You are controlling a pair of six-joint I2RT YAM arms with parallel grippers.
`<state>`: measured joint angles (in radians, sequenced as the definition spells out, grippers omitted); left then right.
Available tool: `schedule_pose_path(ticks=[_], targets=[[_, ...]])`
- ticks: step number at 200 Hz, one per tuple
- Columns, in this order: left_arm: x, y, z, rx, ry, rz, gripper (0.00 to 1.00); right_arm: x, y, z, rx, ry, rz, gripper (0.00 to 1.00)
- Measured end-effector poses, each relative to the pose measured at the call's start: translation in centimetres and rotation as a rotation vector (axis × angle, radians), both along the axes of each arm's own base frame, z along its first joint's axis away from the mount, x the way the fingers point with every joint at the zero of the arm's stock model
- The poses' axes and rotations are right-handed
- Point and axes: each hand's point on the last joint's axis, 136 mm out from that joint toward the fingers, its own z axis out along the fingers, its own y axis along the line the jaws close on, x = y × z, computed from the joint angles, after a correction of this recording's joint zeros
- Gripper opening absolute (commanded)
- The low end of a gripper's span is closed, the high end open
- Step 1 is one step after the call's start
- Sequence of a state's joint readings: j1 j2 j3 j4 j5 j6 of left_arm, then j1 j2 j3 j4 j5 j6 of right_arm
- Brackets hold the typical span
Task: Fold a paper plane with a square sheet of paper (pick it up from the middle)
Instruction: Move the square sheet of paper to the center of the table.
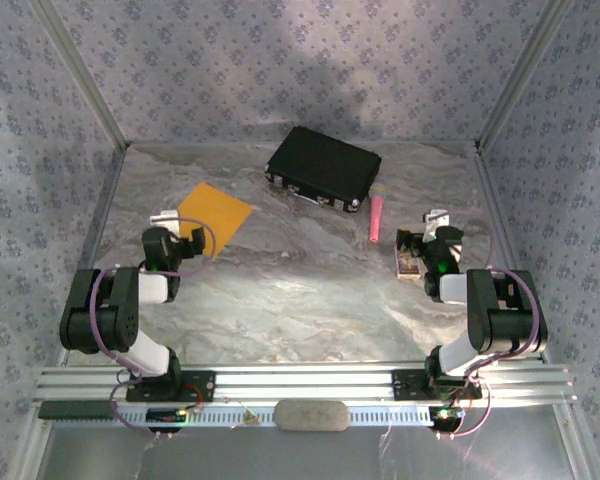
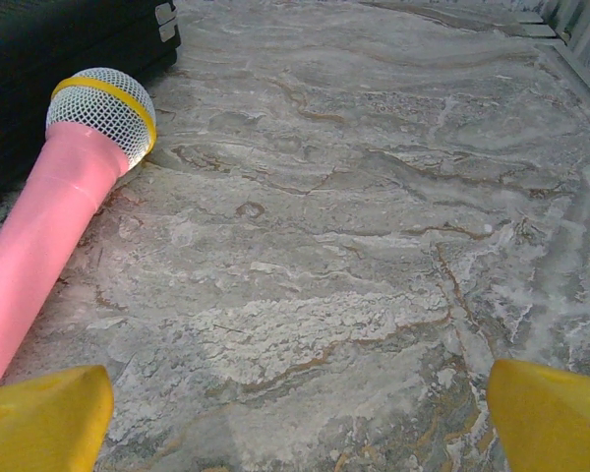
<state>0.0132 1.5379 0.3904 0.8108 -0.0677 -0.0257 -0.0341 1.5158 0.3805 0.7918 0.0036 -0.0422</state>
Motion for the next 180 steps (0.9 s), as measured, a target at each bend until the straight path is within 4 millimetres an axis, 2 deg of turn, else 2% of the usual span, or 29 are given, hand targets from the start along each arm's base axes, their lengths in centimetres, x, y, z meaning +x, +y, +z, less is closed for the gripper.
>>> schedule_pose_path(ticks=[35,60,76,107,126,134,149,161,180], targets=[[-0.2,-1.3,0.4,0.019,-0.013,-0.036,0.99,-0.8,1.3,-0.1,-0.034,-0.028,0.017,0.99],[-0.8,-1.1,2.3,0.024,-0.037,-0.020,1.00,-1.8,1.6,0.0,-0.056,-0.033,0.021,0.99],[-0.9,-0.9,4.0,0.017,-0.058,-0.009,1.00,-2.0,1.5,1.6,-0.062,-0.049,0.012,0.99],[-0.6,-0.6,6.2,-0.042,-0.041,0.039,1.00,-1.6,1.7,6.9,-0.049,-0.108,-0.007,0.99],[0.6,-0.7,7.5,-0.121,0.039,0.076,1.00,-1.6,2.0,9.5,0.005,-0.084,-0.036,0.99],[1.6,-0.8,8.6,-0.154,0.065,0.089,1.00,-1.6,2.1,10.7,0.052,-0.067,-0.062,0.99],[3.4,-1.4,9.9,-0.212,0.098,0.084,1.00,-1.7,1.9,11.7,0.152,-0.017,-0.125,0.99],[4.5,-2.3,9.9,-0.267,0.140,0.057,1.00,-2.1,1.5,11.5,0.245,0.049,-0.197,0.99],[5.3,-4.1,7.8,-0.354,0.240,0.001,1.00,-3.0,1.1,9.8,0.352,0.154,-0.287,0.99]])
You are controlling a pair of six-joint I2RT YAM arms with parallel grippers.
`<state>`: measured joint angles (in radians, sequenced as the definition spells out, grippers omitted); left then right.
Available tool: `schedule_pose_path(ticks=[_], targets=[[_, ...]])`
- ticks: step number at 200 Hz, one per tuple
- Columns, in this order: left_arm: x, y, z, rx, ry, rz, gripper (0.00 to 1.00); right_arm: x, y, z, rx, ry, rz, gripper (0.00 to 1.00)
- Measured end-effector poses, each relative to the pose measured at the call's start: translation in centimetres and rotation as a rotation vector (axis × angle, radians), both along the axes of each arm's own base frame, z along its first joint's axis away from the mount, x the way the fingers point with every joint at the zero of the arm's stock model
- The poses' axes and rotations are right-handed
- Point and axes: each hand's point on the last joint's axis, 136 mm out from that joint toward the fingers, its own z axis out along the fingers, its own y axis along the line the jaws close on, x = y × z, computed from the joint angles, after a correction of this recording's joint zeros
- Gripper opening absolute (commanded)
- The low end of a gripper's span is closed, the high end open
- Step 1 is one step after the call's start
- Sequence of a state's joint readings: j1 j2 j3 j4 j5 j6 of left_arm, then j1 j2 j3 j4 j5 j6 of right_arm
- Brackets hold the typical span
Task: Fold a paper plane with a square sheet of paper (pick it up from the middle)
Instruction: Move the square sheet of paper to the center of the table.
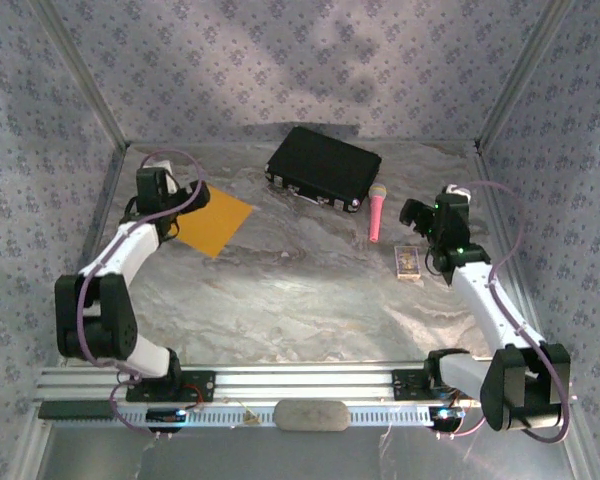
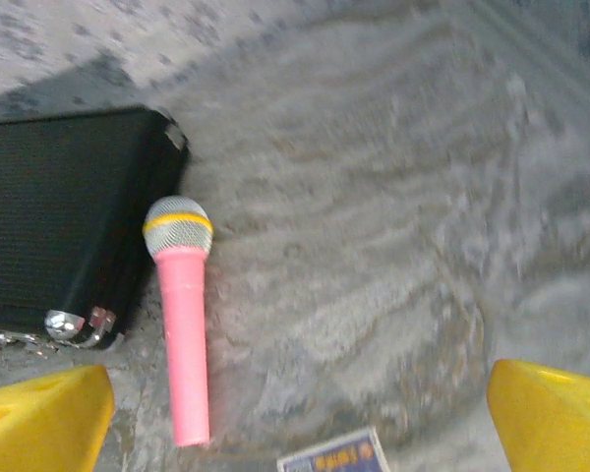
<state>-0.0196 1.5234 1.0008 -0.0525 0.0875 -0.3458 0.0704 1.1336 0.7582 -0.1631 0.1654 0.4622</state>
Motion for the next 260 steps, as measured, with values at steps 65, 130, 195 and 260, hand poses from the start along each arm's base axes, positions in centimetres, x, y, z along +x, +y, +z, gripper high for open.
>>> schedule_pose_path(ticks=[65,130,195,260], targets=[[2.8,-3.5,-6.4,-0.154,0.281,-0.091,1.00,-3.1,4.7,-4.9,0.280,0.141,0.153,0.99],[1.3,-4.2,-10.4,-0.203,0.422,-0.077,0.99,-4.0,10.1,-3.3,0.398,0.115,0.366,0.99],[-2.0,-5.5,-11.3,-0.255,0.406,-0.009,0.99,-5.4,12.6,-2.4,0.345,0.185,0.484,0.99],[-9.4,-9.8,-11.4,-0.299,0.421,0.057,0.99,-6.7,14.2,-3.4,0.381,0.266,0.562,0.99]])
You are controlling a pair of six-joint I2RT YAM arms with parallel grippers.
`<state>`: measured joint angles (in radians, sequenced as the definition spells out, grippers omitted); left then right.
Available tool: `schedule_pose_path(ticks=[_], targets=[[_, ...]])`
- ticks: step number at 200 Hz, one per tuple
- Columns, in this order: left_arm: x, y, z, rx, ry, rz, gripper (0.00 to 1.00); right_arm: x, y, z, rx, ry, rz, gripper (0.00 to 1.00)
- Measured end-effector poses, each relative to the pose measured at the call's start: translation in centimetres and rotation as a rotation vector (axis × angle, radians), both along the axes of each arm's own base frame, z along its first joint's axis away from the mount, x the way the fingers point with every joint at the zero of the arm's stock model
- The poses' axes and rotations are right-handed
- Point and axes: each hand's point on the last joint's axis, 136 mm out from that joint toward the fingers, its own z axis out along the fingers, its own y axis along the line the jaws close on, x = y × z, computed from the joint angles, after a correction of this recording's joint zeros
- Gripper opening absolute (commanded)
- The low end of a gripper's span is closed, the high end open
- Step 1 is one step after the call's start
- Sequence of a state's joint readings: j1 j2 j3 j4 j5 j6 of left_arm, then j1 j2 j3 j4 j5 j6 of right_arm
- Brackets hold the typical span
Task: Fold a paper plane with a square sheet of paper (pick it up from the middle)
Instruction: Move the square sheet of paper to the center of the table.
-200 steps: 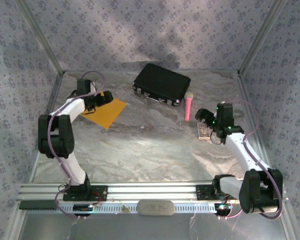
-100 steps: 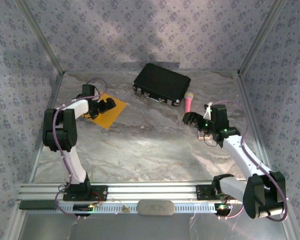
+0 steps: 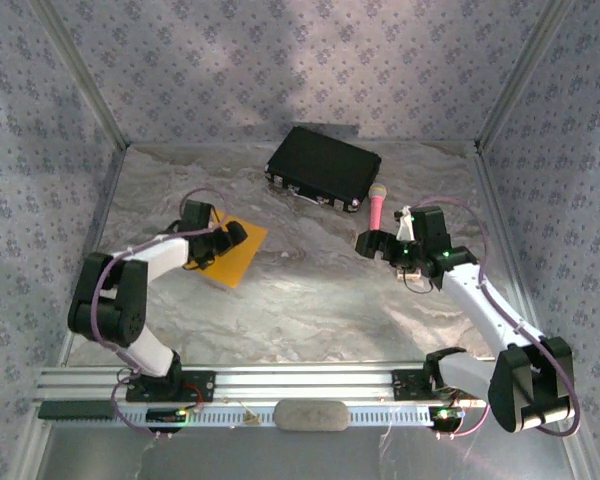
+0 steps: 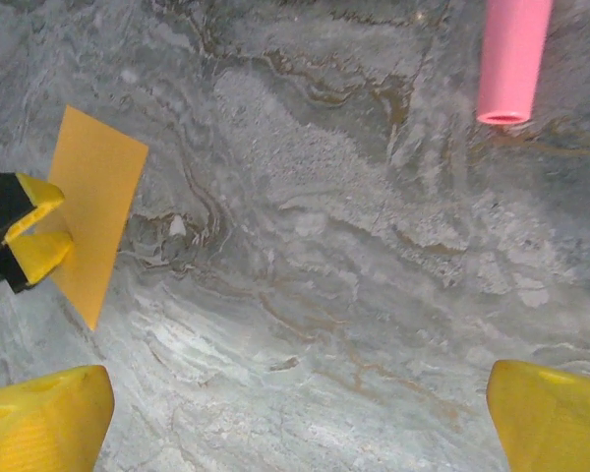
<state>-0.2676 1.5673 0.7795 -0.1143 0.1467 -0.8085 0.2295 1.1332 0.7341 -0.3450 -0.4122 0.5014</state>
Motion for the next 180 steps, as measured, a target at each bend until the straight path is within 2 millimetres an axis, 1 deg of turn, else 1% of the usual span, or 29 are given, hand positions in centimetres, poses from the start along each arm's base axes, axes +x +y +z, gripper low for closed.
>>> schedule_pose_path(ticks=[24,38,50,57,71,82,106,120,133,149,164,180], targets=[[-3.2,-2.8,0.0,-0.003,0.004,-0.004,1.00,-0.1,0.4,0.2,0.028,0.003,0.007,0.99],[-4.9,-4.0,0.1,-0.008,0.002,-0.008,1.00,-0.1,0.6,0.2,0.048,0.003,0.008,0.99],[-5.9,-4.8,0.4,-0.007,-0.009,-0.030,1.00,-0.4,0.8,0.1,0.069,0.005,0.012,0.98],[-6.2,-5.1,0.7,-0.002,-0.018,-0.052,1.00,-0.5,1.0,0.0,0.083,0.005,0.016,0.97],[-6.0,-5.4,1.5,0.035,-0.039,-0.105,1.00,-1.0,1.7,0.0,0.111,0.006,0.034,0.97],[-5.3,-5.7,2.4,0.079,-0.057,-0.166,1.00,-1.3,2.5,0.1,0.126,0.006,0.058,0.96],[-2.7,-6.5,5.2,0.151,-0.122,-0.316,1.00,-1.9,4.6,0.8,0.145,-0.023,0.125,0.96],[-1.6,-6.5,5.9,0.159,-0.136,-0.383,1.00,-2.2,5.6,1.1,0.154,-0.039,0.156,0.95],[-0.9,-6.0,5.6,0.153,-0.121,-0.420,1.00,-2.5,6.2,1.1,0.156,-0.049,0.173,0.95],[-0.6,-4.8,4.5,0.155,-0.071,-0.446,1.00,-2.7,6.8,1.1,0.164,-0.051,0.181,0.95],[-0.8,-4.1,3.1,0.156,-0.009,-0.471,1.00,-2.9,7.1,1.0,0.163,-0.055,0.183,0.96],[-1.3,-4.0,1.8,0.152,0.049,-0.505,1.00,-3.2,7.3,0.9,0.158,-0.061,0.180,0.99]])
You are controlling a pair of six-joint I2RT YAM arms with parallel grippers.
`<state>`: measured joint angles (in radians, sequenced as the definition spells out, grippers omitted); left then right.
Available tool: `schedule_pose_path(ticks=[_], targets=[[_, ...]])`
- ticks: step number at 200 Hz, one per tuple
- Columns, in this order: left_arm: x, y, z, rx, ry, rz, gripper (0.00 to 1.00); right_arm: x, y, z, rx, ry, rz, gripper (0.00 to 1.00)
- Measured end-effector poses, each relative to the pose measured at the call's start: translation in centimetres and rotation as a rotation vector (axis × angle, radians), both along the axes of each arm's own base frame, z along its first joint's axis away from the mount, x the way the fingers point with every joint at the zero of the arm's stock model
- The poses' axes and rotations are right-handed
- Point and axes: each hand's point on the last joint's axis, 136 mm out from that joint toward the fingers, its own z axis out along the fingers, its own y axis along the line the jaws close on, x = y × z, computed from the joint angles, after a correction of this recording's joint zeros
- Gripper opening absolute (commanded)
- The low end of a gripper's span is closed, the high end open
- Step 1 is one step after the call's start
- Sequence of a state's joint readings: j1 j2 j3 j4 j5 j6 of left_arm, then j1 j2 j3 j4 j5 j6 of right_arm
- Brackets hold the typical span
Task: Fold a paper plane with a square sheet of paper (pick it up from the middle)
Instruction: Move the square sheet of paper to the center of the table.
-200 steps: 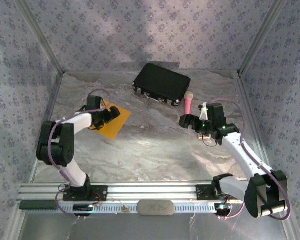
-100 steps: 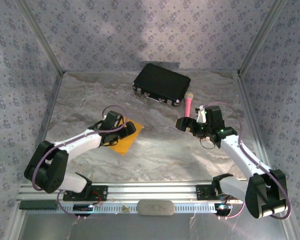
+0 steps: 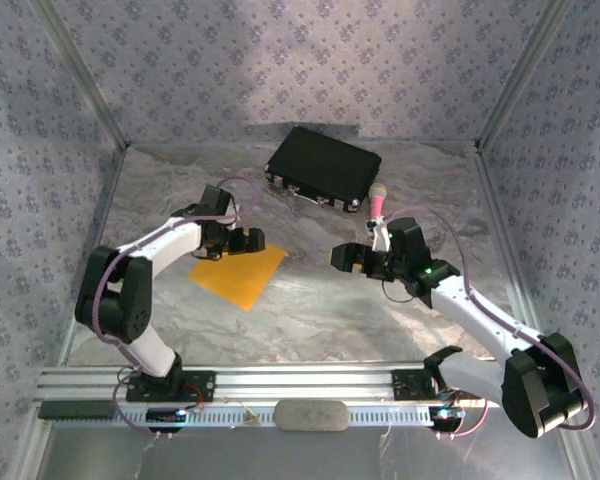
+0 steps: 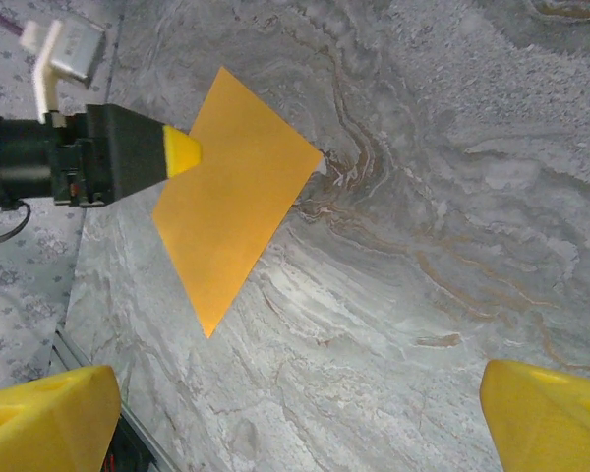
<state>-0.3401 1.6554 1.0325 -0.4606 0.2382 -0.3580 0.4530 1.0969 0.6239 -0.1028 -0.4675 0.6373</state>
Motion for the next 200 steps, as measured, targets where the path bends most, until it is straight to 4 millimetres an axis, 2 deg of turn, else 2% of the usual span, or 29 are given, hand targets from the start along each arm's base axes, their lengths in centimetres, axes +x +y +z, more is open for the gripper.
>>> schedule_pose_path(ticks=[27,70,127,147,166,200], targets=[[-0.8,-0.1,-1.6,0.008,0.067,-0.024,1.00,-0.4,0.4,0.2,-0.014,-0.025,0.002,0.99],[-1.7,-0.1,-2.7,-0.010,0.105,0.017,1.00,-0.2,-0.1,1.7,-0.024,-0.093,-0.040,0.99],[-1.8,-0.5,-2.5,-0.092,0.033,0.214,1.00,-0.2,-0.5,1.9,-0.009,-0.089,-0.060,0.99],[-2.6,-1.9,-2.3,-0.107,0.020,0.272,1.00,-0.2,-0.6,1.4,-0.009,-0.068,-0.071,0.99],[-3.6,-4.1,-2.3,-0.126,0.019,0.311,1.00,-0.1,-0.7,0.9,-0.016,-0.054,-0.083,0.99],[-5.8,-7.7,-2.1,-0.147,0.020,0.397,1.00,0.4,-2.0,-0.3,-0.043,-0.039,-0.153,0.99]])
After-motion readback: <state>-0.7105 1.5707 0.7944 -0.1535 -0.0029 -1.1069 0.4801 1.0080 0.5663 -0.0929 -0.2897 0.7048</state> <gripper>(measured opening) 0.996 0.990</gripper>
